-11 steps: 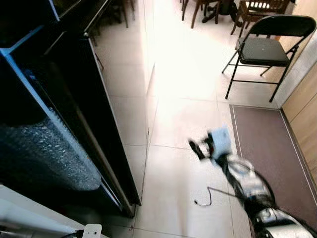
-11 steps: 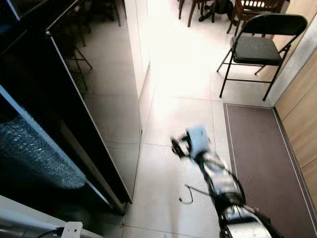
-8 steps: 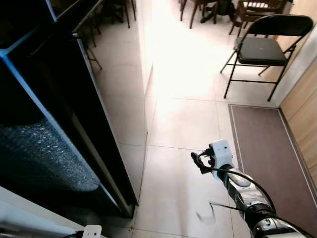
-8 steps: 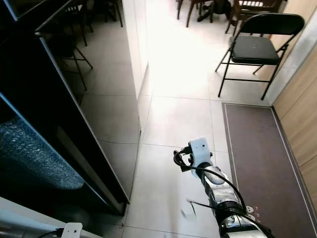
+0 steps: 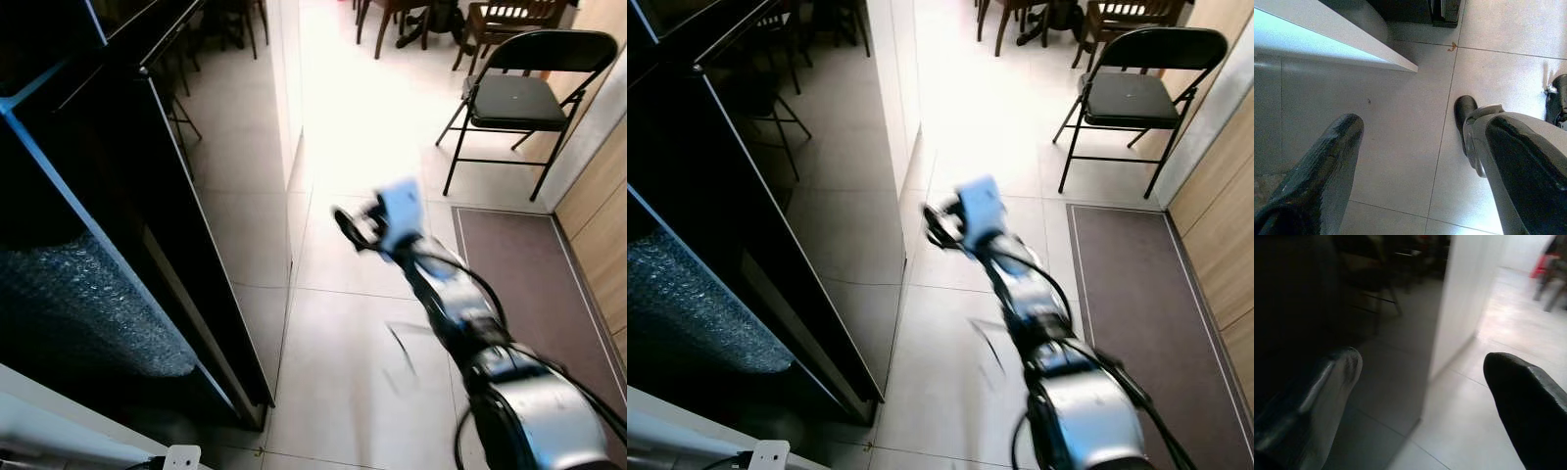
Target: Restocking fridge
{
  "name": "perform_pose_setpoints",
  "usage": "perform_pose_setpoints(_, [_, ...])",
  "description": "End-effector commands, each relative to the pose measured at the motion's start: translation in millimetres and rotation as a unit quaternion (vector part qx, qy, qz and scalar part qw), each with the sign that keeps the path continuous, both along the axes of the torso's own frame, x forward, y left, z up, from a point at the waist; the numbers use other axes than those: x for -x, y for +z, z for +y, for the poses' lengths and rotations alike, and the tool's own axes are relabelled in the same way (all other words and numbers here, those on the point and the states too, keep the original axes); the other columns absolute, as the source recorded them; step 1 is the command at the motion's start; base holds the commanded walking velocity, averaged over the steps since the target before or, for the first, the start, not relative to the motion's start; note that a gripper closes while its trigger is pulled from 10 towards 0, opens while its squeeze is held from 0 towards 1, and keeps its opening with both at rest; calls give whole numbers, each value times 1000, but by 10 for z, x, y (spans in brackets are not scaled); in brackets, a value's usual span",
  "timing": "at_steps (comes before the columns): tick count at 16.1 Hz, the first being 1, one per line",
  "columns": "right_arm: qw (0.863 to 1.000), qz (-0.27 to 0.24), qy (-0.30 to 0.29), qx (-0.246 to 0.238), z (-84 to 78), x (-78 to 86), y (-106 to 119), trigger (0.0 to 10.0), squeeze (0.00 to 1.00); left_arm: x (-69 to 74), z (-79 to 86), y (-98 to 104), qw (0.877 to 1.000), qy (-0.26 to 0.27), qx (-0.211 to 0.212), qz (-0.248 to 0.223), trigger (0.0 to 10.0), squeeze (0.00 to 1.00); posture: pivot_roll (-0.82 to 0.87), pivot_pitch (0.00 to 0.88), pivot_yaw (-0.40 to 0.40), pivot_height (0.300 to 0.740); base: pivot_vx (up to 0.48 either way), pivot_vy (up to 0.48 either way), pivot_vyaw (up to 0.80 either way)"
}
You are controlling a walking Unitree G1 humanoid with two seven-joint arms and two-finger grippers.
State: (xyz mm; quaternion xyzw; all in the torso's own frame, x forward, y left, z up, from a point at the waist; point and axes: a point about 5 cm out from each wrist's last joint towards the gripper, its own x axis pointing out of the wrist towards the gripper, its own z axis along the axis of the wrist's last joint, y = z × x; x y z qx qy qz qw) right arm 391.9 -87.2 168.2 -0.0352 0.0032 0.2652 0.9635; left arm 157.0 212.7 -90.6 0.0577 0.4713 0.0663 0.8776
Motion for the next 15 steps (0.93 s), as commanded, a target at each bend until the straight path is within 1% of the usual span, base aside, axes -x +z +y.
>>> perform_pose_setpoints(1, [999,18,37,-9,141,18,-7,10000,0,55,27,-19,1000,5,-2,10,10000,0,-101,111,30,740,0,0,0])
perform_pose_setpoints(2, [995,26,89,-25,328,57,26,10000,0,53,27,-18,1000,6,-2,9,10000,0,-98,113,28,740,0,0,0])
perform_pose_setpoints(3, [993,23,111,-26,435,71,69,10000,0,51,29,-17,1000,7,-2,9,10000,0,-96,116,27,740,0,0,0])
perform_pose_setpoints(4, [992,26,120,-29,475,77,82,10000,0,50,29,-16,1000,7,-2,9,10000,0,-96,116,27,740,0,0,0])
perform_pose_setpoints(5, [988,36,147,-39,591,86,150,10000,0,51,32,-16,1000,7,-3,9,10000,0,-97,122,27,740,0,0,0])
perform_pose_setpoints(6, [987,33,156,-37,657,84,207,10000,0,49,34,-15,1000,7,-3,9,10000,0,-98,123,27,740,0,0,0])
perform_pose_setpoints(7, [986,26,164,-28,686,85,238,10000,0,48,34,-15,1000,7,-3,9,10000,0,-96,123,25,740,0,0,0])
perform_pose_setpoints(8, [989,22,146,-19,637,63,228,10000,0,47,32,-14,1000,8,-3,8,10000,0,-90,123,23,740,0,0,0])
perform_pose_setpoints(9, [995,29,91,-35,454,9,176,10000,0,45,31,-14,1000,10,-2,6,10000,0,-83,126,22,740,0,0,0])
perform_pose_setpoints(10, [998,33,35,-46,233,-28,111,10000,0,47,32,-14,1000,11,-2,6,10000,0,-90,126,23,740,0,0,0])
perform_pose_setpoints(11, [998,36,-13,-45,17,-29,7,10000,0,56,34,-17,1000,11,-2,7,10000,0,-93,125,24,740,0,0,0])
perform_pose_setpoints(12, [997,44,-42,-43,-129,-11,-91,10000,0,65,32,-21,1000,10,-2,9,10000,0,-94,124,24,740,0,0,0])
perform_pose_setpoints(13, [993,72,-88,-42,-360,59,-322,10000,0,74,31,-25,1000,10,-2,10,10000,0,-98,124,26,740,0,0,0])
perform_pose_setpoints(14, [988,95,-116,-38,-493,127,-496,10000,0,76,31,-25,1000,9,-2,11,10000,0,-99,124,27,740,0,0,0])
perform_pose_setpoints(15, [979,131,-151,-30,-671,257,-762,10000,0,75,29,-26,1000,8,-2,11,10000,0,-98,124,28,740,0,0,0])
